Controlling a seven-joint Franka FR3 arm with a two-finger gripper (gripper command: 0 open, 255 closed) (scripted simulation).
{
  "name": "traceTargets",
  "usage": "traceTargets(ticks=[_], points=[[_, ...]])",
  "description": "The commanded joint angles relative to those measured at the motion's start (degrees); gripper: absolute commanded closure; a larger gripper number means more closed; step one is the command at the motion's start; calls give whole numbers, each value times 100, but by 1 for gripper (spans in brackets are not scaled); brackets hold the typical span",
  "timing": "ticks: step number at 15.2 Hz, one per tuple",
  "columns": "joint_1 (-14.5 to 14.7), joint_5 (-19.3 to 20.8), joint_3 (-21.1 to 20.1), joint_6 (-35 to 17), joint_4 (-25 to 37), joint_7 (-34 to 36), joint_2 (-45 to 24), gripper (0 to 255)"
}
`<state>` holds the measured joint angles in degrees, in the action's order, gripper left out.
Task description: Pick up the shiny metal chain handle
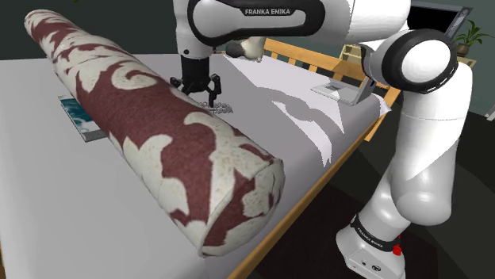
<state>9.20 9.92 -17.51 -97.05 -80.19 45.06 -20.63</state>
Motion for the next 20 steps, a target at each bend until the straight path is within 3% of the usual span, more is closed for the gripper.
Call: traceTargets(ticks=[1, 3, 4, 13, 14, 20], points=[[212, 183, 19, 282, 898, 175, -669, 0], [470, 345, 77, 674, 1975, 284, -1387, 0], [523, 370, 95, 756, 2190, 295, -1524, 0], [426, 356, 96, 105, 1421, 367, -1416, 0], [424, 354, 95, 102, 1409, 368, -1406, 255], [437, 354, 90, 95, 1395, 388, -1401, 255]])
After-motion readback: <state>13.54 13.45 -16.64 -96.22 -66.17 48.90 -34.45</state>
